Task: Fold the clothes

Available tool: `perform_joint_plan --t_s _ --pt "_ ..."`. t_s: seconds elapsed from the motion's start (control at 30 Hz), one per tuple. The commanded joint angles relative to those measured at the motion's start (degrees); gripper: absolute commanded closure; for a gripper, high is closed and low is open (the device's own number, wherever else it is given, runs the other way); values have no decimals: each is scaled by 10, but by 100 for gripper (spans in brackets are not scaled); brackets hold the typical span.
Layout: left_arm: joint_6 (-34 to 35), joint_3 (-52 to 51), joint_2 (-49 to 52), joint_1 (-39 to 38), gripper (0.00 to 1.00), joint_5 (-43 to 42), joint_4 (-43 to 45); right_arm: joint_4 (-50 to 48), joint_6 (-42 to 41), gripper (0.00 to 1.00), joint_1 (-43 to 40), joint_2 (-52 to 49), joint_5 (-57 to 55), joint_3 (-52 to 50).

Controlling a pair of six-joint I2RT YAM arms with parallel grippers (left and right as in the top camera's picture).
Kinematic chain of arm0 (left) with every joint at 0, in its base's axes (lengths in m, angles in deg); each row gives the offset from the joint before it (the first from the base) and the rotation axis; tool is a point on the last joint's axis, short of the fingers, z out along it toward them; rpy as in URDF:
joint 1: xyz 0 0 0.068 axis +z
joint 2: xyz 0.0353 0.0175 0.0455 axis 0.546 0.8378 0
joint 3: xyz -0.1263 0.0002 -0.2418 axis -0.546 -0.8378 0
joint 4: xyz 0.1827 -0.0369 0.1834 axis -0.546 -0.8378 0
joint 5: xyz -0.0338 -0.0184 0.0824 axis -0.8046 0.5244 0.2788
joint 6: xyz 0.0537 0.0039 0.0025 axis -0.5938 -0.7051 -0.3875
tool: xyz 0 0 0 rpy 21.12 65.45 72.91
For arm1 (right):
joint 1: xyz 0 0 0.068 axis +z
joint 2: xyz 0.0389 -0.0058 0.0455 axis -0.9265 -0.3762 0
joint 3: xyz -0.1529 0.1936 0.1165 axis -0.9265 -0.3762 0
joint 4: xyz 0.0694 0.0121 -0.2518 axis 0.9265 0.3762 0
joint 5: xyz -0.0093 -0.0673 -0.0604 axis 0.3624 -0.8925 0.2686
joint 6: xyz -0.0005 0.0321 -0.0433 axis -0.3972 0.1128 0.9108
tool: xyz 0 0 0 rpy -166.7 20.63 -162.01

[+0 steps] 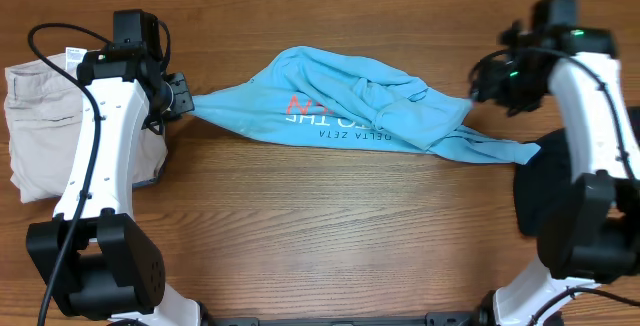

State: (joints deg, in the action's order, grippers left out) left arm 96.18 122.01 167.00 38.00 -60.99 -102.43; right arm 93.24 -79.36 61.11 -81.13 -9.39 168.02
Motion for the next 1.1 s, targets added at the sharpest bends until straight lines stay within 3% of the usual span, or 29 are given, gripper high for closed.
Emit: perform_joint_plan --t_s 0.0,0.3,0.53,0.67,0.73,0.87,1.07 --pt "1 7 -4 0 96 8 1 -25 -17 39 19 -1 19 -51" --pt "2 7 -4 -1 96 3 2 -193 -47 40 61 -1 38 -198" --pt "2 7 -4 -1 96 -1 2 -216 -71 53 61 -1 31 -221" --pt "2 7 -4 -1 96 -4 2 -220 -75 91 61 -1 29 -221" --pt "1 7 -4 -1 96 -4 2 -226 -78 96 61 0 30 -219" --pt "1 7 -4 -1 96 -4 2 -169 -80 96 60 12 29 -134" --pt "1 7 -4 0 96 -4 -2 -69 -93 96 55 65 -21 83"
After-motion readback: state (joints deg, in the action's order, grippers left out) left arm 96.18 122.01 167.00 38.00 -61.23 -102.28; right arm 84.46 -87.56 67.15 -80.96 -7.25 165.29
